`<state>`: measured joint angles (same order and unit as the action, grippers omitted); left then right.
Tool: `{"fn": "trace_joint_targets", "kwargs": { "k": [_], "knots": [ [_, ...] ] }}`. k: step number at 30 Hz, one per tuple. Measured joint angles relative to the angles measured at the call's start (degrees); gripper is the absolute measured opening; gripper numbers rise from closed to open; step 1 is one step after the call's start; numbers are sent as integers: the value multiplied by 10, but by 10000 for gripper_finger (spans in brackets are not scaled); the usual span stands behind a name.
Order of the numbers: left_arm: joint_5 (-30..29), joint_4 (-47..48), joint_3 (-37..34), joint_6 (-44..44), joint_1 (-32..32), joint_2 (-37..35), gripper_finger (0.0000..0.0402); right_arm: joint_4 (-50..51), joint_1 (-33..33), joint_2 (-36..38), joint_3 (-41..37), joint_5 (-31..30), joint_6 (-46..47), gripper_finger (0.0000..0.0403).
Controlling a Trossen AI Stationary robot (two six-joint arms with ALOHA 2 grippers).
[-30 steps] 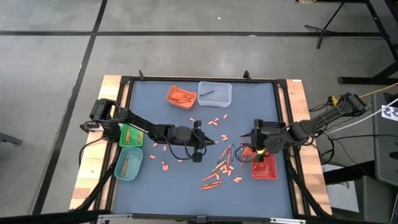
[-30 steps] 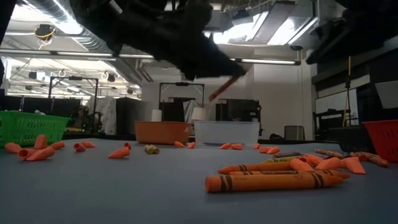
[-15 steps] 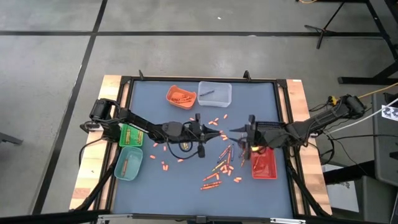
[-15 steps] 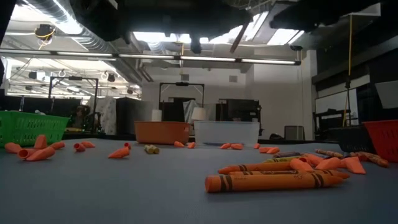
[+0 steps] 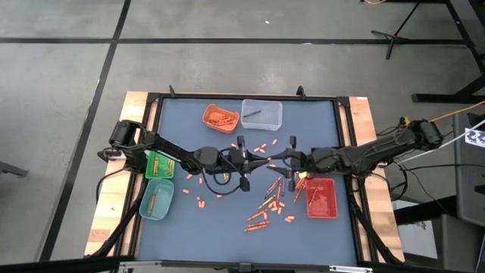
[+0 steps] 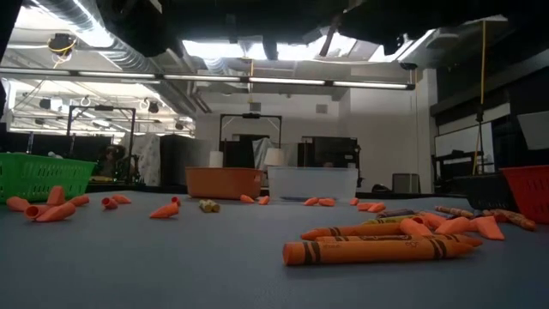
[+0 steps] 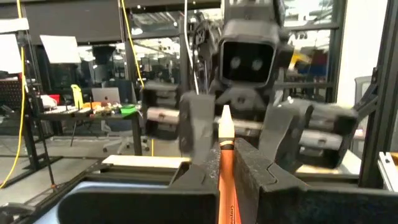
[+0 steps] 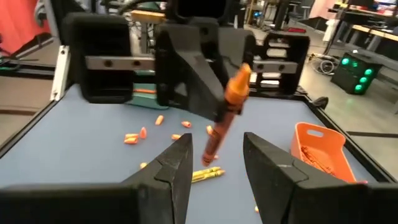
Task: Sort crayons
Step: Put the light orange crayon into the red bin
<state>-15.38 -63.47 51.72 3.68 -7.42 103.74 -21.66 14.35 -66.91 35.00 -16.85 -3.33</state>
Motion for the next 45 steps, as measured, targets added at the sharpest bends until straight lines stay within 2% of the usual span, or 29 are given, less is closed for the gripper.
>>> {"fn": "trace_joint_targets", "kwargs": {
  "k": [6,12,25,35,40,45],
  "knots": [
    [0,-3,0,0,0,-1,8,-60,-6,-35,0,0,0,140],
    [0,-1,0,0,0,-1,8,-59,-6,-43,0,0,0,132],
    [1,0,0,37,2,-1,8,-61,-6,-43,0,0,0,10],
    [1,31,0,20,3,0,12,-24,-6,-42,0,-6,-1,19],
    [-1,74,0,8,3,0,49,19,-5,-37,0,-10,12,10],
    [-1,131,0,-20,3,0,85,86,-5,-29,0,-5,61,23]
  ]
}}
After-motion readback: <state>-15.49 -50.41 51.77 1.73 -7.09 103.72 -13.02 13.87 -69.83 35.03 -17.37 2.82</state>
